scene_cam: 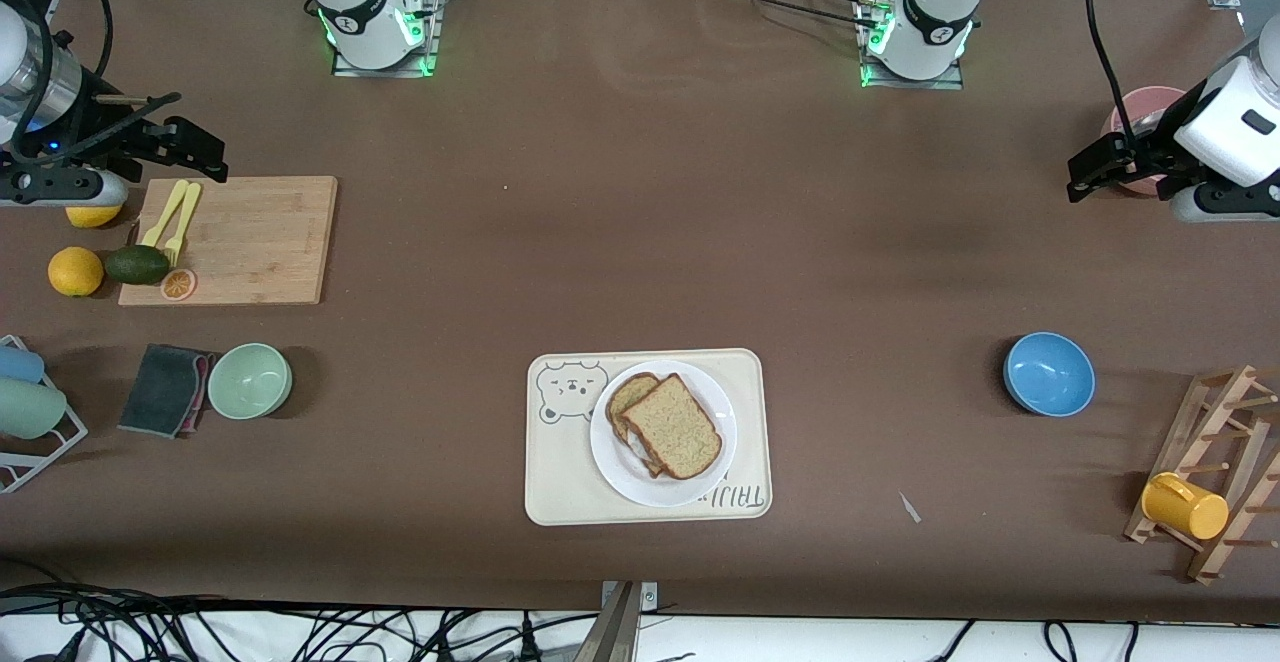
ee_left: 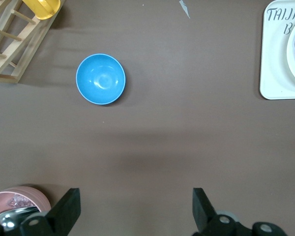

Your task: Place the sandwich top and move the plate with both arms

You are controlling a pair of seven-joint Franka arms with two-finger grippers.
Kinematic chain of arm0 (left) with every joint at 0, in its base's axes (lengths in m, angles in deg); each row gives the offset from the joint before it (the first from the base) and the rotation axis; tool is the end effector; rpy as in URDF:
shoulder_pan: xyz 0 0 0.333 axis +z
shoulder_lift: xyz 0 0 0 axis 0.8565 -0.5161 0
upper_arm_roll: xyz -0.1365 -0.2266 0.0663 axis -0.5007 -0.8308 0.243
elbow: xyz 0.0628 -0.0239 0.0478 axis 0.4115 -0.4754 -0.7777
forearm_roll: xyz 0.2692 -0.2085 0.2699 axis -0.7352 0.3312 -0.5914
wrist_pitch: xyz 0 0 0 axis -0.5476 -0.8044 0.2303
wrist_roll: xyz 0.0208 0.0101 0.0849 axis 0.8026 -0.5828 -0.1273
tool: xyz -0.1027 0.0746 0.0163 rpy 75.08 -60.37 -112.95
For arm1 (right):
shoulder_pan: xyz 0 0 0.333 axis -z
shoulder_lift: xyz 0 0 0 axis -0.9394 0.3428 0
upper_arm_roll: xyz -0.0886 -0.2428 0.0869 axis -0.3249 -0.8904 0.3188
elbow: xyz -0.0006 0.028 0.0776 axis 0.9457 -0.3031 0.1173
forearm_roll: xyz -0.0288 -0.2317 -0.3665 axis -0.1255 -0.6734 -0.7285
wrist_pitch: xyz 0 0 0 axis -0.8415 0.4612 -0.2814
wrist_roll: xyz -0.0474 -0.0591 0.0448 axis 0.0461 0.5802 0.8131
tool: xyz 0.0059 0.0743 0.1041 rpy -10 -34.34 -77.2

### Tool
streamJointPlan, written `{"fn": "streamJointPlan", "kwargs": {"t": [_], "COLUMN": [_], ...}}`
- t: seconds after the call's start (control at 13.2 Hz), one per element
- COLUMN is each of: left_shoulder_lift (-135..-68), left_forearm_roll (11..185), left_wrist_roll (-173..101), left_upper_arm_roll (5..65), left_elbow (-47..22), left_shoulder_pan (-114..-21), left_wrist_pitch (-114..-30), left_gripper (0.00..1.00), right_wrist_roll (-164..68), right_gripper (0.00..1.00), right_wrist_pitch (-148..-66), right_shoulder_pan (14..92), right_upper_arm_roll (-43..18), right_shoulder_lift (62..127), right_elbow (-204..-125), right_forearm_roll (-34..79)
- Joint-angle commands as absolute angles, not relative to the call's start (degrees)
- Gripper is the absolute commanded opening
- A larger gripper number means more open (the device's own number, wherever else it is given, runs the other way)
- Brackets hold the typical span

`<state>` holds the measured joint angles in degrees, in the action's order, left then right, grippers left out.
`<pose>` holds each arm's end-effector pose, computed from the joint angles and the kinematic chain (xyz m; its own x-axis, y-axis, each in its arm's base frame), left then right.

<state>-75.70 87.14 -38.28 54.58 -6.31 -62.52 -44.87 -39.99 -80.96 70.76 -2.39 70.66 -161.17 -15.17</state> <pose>0.5919 -0.0202 0.5320 0.9980 0.0286 -0.0565 0.0269 -0.9991 -0.0316 0.5859 0.0385 0.5202 0.9962 0.0125 -0.0864 0.0142 -0.9997 0.0195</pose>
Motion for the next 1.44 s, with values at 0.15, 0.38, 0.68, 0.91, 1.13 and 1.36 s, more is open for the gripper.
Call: {"fn": "streamJointPlan", "kwargs": {"t": [0.15, 0.38, 0.68, 0.91, 1.13, 1.36], "left_shoulder_lift": [-74.62, -74.71, -74.71, -74.71, -74.71, -74.71], "left_forearm_roll": [87.69, 87.68, 87.68, 87.68, 87.68, 87.68], "left_wrist_roll": [-38.27, -38.26, -38.7, -38.79, -38.79, -38.79], "left_upper_arm_roll": [54.43, 54.52, 54.7, 54.61, 54.61, 54.52], "left_elbow": [-7.48, -7.39, -7.3, -7.22, -7.22, -7.22], "left_shoulder_pan": [-62.97, -62.97, -62.35, -62.35, -62.35, -62.27], "left_wrist_pitch": [-45.14, -45.41, -45.67, -45.58, -45.58, -45.5], "left_gripper": [1.0, 1.0, 1.0, 1.0, 1.0, 1.0], "right_wrist_roll": [-42.37, -43.59, -43.95, -43.95, -43.86, -43.25], "right_gripper": [1.0, 1.0, 1.0, 1.0, 1.0, 1.0], "right_wrist_pitch": [-80.85, -80.94, -80.94, -81.11, -81.12, -81.11], "right_shoulder_pan": [71.09, 71.09, 71.09, 71.09, 71.09, 71.09], "right_upper_arm_roll": [-2.8, -3.5, -3.59, -3.51, -3.51, -3.51], "right_shoulder_lift": [70.27, 70.27, 70.27, 70.27, 70.27, 70.27], "right_elbow": [-161.1, -161.1, -161.1, -161.01, -161.01, -161.01], "right_forearm_roll": [-15.71, -15.71, -15.71, -15.71, -15.62, -15.27]}}
